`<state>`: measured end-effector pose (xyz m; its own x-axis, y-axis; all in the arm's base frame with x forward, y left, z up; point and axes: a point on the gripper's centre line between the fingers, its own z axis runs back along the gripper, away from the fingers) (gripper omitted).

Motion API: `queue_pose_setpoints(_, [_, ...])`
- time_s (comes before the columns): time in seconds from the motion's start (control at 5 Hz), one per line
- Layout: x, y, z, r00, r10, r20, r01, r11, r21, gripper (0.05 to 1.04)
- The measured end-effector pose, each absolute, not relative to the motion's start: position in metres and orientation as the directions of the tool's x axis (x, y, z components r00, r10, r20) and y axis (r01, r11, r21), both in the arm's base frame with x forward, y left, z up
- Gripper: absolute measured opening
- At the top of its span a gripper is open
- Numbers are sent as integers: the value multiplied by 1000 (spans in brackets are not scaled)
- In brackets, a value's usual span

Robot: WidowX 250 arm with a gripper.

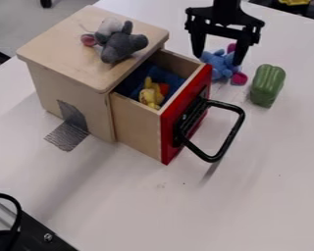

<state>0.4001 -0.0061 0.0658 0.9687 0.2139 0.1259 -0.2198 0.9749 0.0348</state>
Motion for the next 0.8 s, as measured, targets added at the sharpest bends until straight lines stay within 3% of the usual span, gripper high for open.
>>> queue_pose_setpoints(0.8, [413, -18, 17, 971, 225, 82, -231, 970, 71, 999])
